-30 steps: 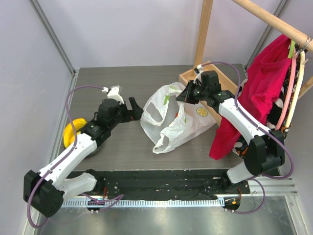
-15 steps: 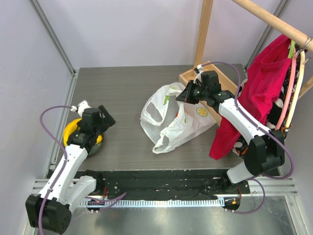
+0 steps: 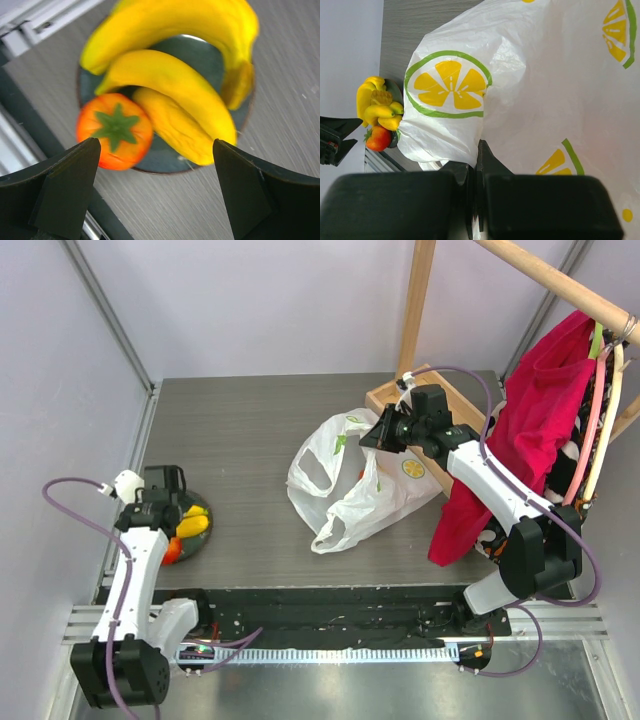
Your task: Place the fruits into the plastic bag
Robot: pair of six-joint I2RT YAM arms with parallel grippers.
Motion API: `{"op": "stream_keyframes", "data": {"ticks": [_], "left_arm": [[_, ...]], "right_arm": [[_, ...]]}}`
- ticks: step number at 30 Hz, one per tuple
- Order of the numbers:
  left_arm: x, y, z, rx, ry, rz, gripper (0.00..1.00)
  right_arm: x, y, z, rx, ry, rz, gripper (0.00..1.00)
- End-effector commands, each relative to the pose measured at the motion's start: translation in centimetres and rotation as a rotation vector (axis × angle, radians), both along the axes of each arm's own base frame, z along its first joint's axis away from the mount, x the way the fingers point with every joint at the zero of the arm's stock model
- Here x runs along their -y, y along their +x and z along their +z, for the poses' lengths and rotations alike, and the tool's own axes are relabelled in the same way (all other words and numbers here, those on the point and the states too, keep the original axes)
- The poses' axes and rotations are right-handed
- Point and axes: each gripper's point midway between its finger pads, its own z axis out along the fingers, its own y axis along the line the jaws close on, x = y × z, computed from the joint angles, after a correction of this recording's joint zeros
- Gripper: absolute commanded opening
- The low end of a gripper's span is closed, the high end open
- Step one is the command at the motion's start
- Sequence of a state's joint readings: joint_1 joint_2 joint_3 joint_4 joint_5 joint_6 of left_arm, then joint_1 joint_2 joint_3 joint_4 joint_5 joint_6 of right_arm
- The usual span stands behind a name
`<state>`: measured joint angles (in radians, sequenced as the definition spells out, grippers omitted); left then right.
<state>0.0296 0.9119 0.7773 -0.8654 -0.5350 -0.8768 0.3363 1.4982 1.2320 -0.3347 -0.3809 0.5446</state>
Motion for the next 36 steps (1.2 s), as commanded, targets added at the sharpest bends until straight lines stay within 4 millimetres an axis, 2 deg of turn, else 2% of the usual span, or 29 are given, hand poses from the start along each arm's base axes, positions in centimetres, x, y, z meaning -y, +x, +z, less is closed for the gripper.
{"op": "stream_keyframes", "data": {"ticks": [1,3,5,6,10,14,20,36], "left_arm": [[-3.2,-2.4,0.8,-0.036,0.045,0.143,1.0],[-4.5,-2.9,0.5,-0.027,0.04,0.194,1.0],[-5.0,-3.3,-0.3,-0.049,0.018,0.187,1.0],[-6.0,-3.7,-0.6,-0.048,0.006,0.228,1.0],[-6.8,-3.4,-1.3,-0.054,-0.057,0.24,1.0],[-6.5,-3.0,-2.9,-0.082,-0.115,0.212,1.0],[-5.2,-2.0,-4.2,-0.061,-0.203,0.187,1.0],[-4.2,-2.4,-6.1,-0.071,-0.264,0.227,1.0]], "right_arm": [[-0.2,0.0,3.4,0.097,0.039,0.027,0.01],[-0.4,0.0,3.5,0.098,0.044,0.031,0.01],[-0.5,0.0,3.6,0.099,0.047,0.037,0.01],[-0.4,0.1,3.8,0.103,0.048,0.036,0.01],[-0.5,0.1,4.2,0.111,0.05,0.036,0.01],[-0.4,0.1,4.6,0.119,0.05,0.032,0.01],[-0.4,0.2,4.7,0.119,0.048,0.03,0.01],[-0.2,0.3,4.3,0.119,0.036,0.026,0.01]]}}
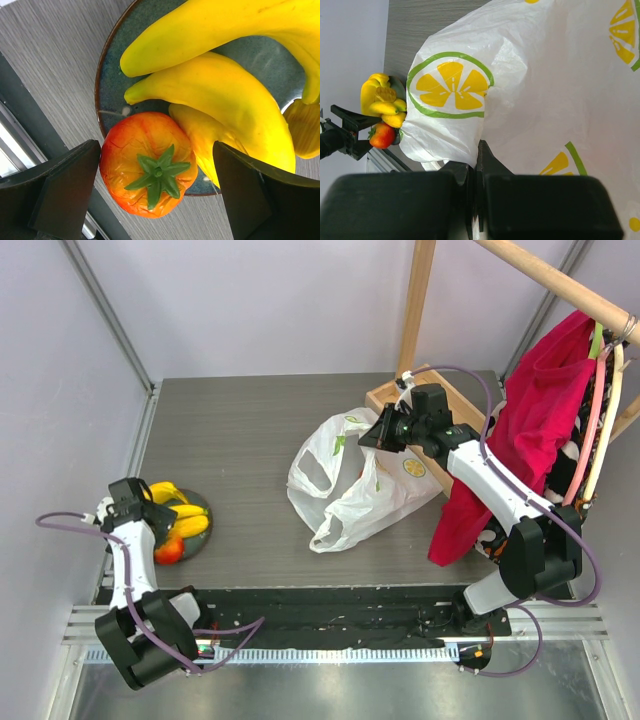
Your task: Place the fruits into the plastic bag
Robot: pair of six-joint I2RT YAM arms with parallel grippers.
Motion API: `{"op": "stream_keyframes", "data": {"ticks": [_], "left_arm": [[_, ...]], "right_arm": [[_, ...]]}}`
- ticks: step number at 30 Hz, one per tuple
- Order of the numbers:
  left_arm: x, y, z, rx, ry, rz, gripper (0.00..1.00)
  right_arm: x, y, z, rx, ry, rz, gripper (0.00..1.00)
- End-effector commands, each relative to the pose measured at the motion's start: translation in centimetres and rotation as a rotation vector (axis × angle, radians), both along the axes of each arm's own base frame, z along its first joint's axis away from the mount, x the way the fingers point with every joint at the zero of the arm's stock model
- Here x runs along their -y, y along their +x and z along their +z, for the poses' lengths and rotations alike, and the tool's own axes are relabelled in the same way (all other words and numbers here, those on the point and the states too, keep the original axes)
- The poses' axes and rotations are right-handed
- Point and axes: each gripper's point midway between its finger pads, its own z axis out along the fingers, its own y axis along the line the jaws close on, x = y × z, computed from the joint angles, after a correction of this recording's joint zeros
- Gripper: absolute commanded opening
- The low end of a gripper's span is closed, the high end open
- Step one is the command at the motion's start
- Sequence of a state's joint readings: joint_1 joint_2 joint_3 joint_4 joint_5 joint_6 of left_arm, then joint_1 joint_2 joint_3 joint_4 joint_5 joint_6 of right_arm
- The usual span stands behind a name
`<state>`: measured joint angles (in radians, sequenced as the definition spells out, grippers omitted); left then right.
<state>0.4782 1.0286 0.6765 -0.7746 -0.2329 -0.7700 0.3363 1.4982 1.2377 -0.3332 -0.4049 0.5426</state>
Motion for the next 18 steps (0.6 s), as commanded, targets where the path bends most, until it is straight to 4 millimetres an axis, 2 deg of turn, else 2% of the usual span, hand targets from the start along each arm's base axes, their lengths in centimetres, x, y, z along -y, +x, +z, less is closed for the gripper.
{"op": "stream_keyframes", "data": {"ticks": [1,7,13,14,15,17,18], "left_arm": [[-0.03,0.58,-0.22,0.035,-0.014,0.021,1.0],[0.2,0.39,-0.46,0.039,-0.021,0.034,0.99],[0.38,0.51,0.15,0.082,-0.016,0.037,0.82],[0.36,0.48,0.22,0.085,-0.015,0.038,0.74],[0.46,0.38,0.08,0.082,-0.018,0.04,0.69],[0.49,0.41,0.25,0.092,-0.017,0.044,0.62],[0.46,0.42,0.31,0.095,-0.015,0.046,0.62]], "right_arm": [[0.1,0.43,3.88,0.115,0.022,0.005,0.01],[0.15,0.51,3.89,0.117,0.02,0.001,0.01],[0.22,0.38,3.77,0.115,0.018,0.0,0.01],[0.24,0.4,3.72,0.116,0.016,-0.001,0.01],[0.25,0.36,3.76,0.116,0.016,-0.001,0.01],[0.26,0.36,3.75,0.117,0.015,0.0,0.01],[0.25,0.32,3.69,0.115,0.016,0.002,0.01]]}}
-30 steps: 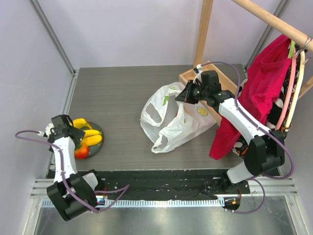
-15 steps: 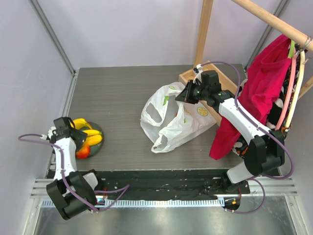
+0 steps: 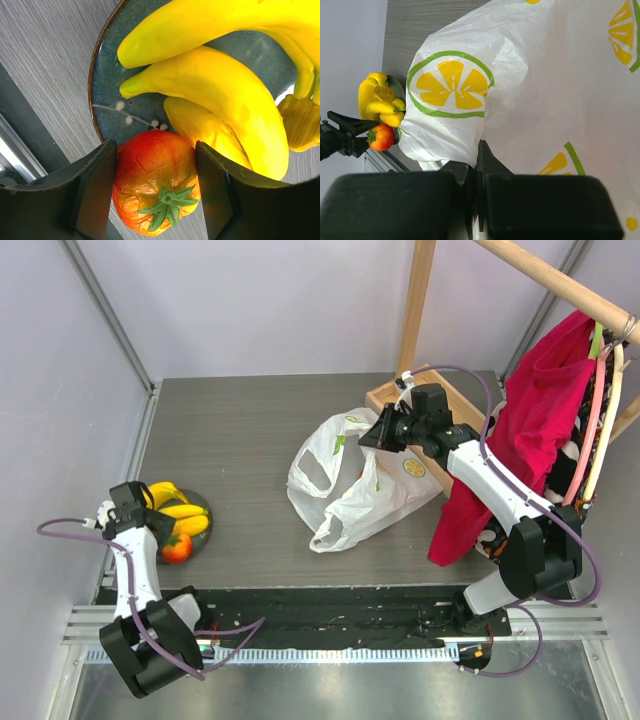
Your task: Place the fruits into the plastic bag
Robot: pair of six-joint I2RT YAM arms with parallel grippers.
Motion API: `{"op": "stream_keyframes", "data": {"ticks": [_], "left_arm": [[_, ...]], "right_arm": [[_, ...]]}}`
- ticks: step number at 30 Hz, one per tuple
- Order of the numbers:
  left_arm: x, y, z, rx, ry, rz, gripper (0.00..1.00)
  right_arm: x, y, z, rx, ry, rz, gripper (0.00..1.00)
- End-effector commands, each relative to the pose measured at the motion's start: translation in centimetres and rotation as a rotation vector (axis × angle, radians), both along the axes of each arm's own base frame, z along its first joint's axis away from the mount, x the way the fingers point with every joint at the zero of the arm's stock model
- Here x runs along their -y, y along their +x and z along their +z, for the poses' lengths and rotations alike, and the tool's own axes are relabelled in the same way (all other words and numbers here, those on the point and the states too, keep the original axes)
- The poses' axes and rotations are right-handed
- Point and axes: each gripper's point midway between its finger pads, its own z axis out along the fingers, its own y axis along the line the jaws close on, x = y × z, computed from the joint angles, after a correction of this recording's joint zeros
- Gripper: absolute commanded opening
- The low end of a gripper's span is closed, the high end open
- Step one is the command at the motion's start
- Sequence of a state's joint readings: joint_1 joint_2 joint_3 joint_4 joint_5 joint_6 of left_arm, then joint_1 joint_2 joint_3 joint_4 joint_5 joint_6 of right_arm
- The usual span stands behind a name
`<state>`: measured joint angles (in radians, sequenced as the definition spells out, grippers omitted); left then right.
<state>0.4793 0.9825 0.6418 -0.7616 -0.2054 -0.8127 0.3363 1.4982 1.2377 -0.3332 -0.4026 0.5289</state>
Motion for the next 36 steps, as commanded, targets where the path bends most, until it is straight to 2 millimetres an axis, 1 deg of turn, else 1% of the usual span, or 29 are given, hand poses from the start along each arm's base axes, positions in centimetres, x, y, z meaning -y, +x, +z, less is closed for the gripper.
{"op": "stream_keyframes", "data": {"ticks": [1,4,7,10,12,14,15,16,18,20,24,28,31,32,33,35,36], "left_arm": [[-0.1,0.3,0.6,0.048,0.006,0.022,0.61],[-0.1,0.2,0.7,0.048,0.004,0.028,0.61],[0.2,0.3,1.4,0.066,0.002,0.024,0.61],[0.0,0.3,2.7,0.093,0.021,0.033,0.6],[-0.3,0.4,4.1,0.129,0.047,0.042,0.6],[-0.5,0.2,4.9,0.137,0.068,0.044,0.59],[-0.9,0.3,5.9,0.157,0.096,0.048,0.59],[-1.0,0.3,6.3,0.161,0.106,0.048,0.59],[-1.4,0.6,7.4,0.181,0.13,0.046,0.57],[-1.6,1.0,8.0,0.195,0.14,0.044,0.56],[-1.5,2.7,8.9,0.254,0.12,0.022,0.52],[-0.6,5.1,9.4,0.319,0.043,-0.013,0.48],[-0.1,6.4,10.7,0.356,0.058,-0.046,0.47],[-0.2,6.8,11.7,0.372,0.087,-0.048,0.47],[0.5,7.3,12.2,0.381,0.099,-0.079,0.48],[0.8,8.0,13.4,0.401,0.128,-0.098,0.48],[1.7,8.5,13.8,0.412,0.128,-0.13,0.48]], "right_arm": [[0.2,0.3,3.8,0.108,0.024,-0.006,0.01],[0.3,0.3,3.8,0.107,0.024,-0.007,0.01],[0.3,0.3,3.8,0.11,0.022,-0.006,0.01],[0.3,0.2,3.7,0.108,0.022,-0.006,0.01],[0.3,0.2,3.7,0.108,0.022,-0.006,0.01],[0.3,0.2,3.8,0.109,0.023,-0.006,0.01],[0.3,0.3,3.8,0.111,0.023,-0.006,0.01],[0.3,0.2,3.8,0.109,0.023,-0.006,0.01],[0.2,0.2,4.1,0.114,0.027,-0.004,0.01],[0.2,0.2,4.3,0.12,0.028,-0.006,0.01],[0.3,0.1,4.2,0.12,0.025,-0.008,0.01],[0.4,0.1,4.2,0.118,0.026,-0.012,0.01],[0.4,0.2,4.3,0.122,0.025,-0.016,0.01],[0.5,0.2,4.3,0.12,0.024,-0.018,0.01],[0.5,0.2,4.3,0.121,0.024,-0.019,0.01],[0.5,0.2,4.2,0.12,0.023,-0.022,0.01],[0.5,0.2,4.2,0.117,0.023,-0.024,0.01]]}}
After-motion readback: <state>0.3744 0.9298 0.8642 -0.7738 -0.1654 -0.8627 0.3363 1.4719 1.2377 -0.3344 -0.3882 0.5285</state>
